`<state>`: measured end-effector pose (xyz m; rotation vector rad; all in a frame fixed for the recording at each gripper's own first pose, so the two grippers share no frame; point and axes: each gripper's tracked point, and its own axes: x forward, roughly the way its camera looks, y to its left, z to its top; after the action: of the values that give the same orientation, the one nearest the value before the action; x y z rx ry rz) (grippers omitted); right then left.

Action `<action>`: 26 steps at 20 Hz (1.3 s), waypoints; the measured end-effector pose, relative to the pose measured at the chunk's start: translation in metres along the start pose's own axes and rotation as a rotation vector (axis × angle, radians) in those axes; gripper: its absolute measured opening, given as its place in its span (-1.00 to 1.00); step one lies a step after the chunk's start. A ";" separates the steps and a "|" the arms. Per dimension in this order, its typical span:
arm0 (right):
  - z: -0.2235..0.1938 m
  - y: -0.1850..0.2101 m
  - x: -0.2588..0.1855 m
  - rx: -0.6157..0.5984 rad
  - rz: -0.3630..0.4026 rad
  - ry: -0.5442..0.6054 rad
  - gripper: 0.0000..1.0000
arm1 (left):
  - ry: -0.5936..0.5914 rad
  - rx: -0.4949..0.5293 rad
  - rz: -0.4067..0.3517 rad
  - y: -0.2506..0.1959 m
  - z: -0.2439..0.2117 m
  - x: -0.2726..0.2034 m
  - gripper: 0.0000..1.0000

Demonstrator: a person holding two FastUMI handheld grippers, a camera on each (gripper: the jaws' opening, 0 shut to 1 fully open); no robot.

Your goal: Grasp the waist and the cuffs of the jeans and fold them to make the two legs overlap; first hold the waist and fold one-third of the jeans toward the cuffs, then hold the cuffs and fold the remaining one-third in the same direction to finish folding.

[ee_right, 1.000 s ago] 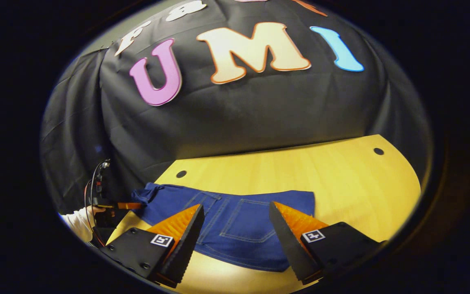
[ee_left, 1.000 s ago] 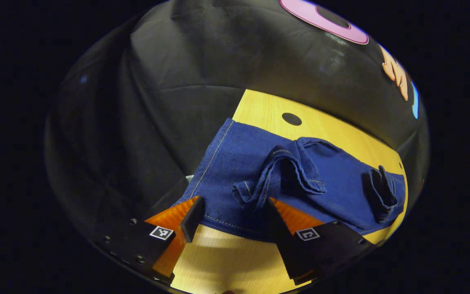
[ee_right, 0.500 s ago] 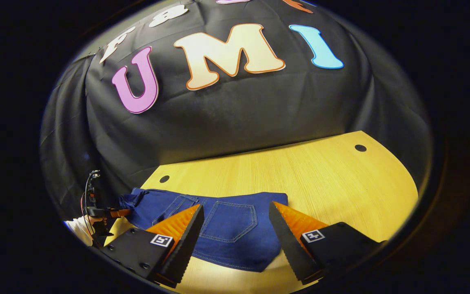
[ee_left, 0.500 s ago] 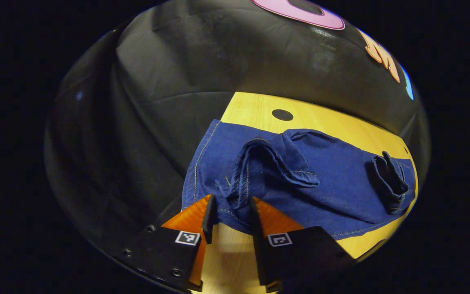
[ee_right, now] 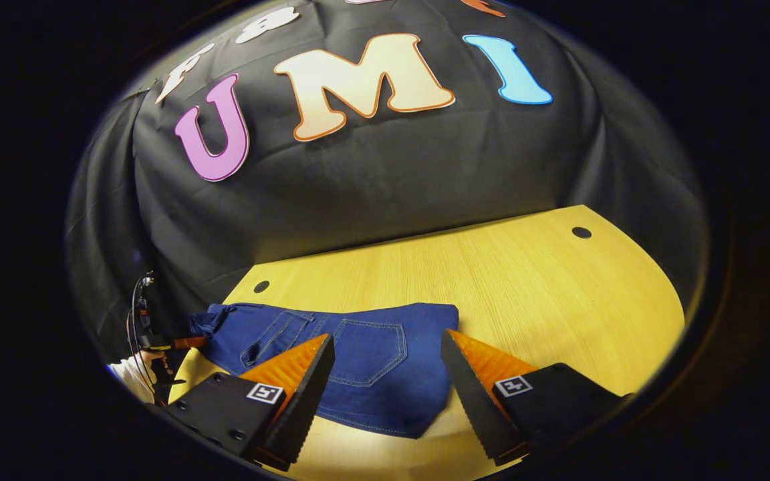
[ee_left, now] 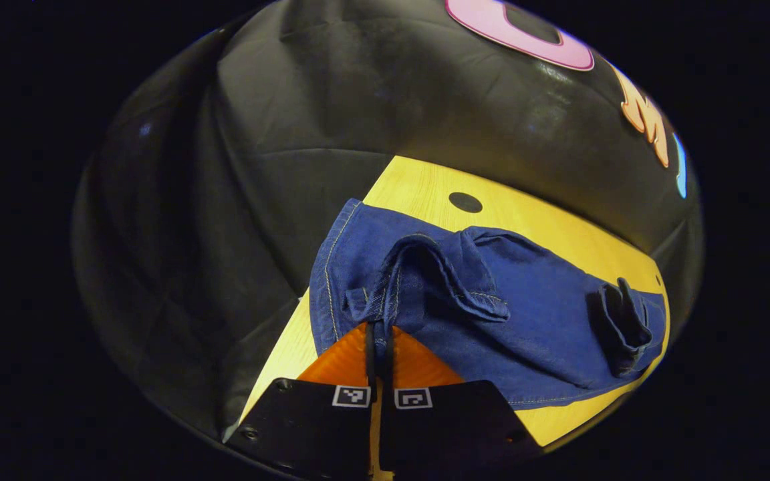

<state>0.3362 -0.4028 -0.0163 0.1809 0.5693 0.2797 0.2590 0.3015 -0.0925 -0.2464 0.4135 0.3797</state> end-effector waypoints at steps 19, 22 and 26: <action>0.038 -0.084 -0.048 0.052 -0.092 -0.079 0.97 | -0.320 0.108 -0.375 -0.028 0.040 -0.017 -1.00; 0.041 -0.105 -0.059 0.057 -0.112 -0.086 0.97 | -0.333 0.183 -0.482 -0.039 0.033 -0.036 -1.00; 0.041 -0.131 -0.071 0.063 -0.142 -0.096 0.97 | -0.310 0.287 -0.612 -0.041 0.021 -0.055 -1.00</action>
<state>0.3294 -0.5527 0.0216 0.2125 0.4934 0.1149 0.2364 0.2545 -0.0438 -0.0236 0.0703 -0.2427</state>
